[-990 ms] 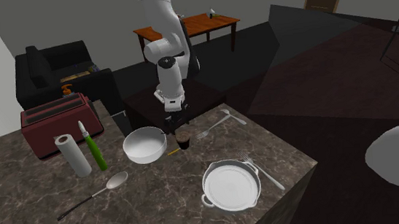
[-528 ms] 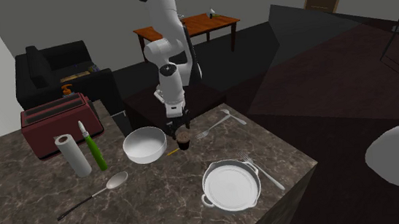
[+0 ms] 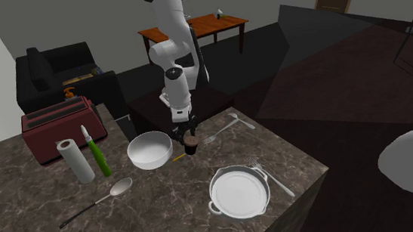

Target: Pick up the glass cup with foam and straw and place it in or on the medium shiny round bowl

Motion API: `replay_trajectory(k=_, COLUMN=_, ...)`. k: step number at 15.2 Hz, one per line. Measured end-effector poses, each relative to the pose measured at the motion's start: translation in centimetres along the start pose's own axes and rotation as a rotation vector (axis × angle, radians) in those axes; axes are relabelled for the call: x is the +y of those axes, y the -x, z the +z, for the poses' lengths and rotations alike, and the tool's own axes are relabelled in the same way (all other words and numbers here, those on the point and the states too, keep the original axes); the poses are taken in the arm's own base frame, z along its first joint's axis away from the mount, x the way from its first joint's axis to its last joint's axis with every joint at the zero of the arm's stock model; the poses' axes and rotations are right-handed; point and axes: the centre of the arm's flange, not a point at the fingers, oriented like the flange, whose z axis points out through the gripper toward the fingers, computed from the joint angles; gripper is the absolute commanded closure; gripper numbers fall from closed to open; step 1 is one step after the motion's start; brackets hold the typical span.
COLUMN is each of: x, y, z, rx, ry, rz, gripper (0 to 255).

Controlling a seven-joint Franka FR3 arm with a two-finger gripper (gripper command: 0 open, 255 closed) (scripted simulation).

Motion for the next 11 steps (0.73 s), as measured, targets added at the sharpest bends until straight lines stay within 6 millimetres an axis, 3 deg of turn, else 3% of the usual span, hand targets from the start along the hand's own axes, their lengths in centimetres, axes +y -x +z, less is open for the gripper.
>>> replay_trajectory(k=11, x=-0.01, y=-0.03, z=-0.63, rx=-0.001, ry=-0.001, rz=-0.001, gripper=255)
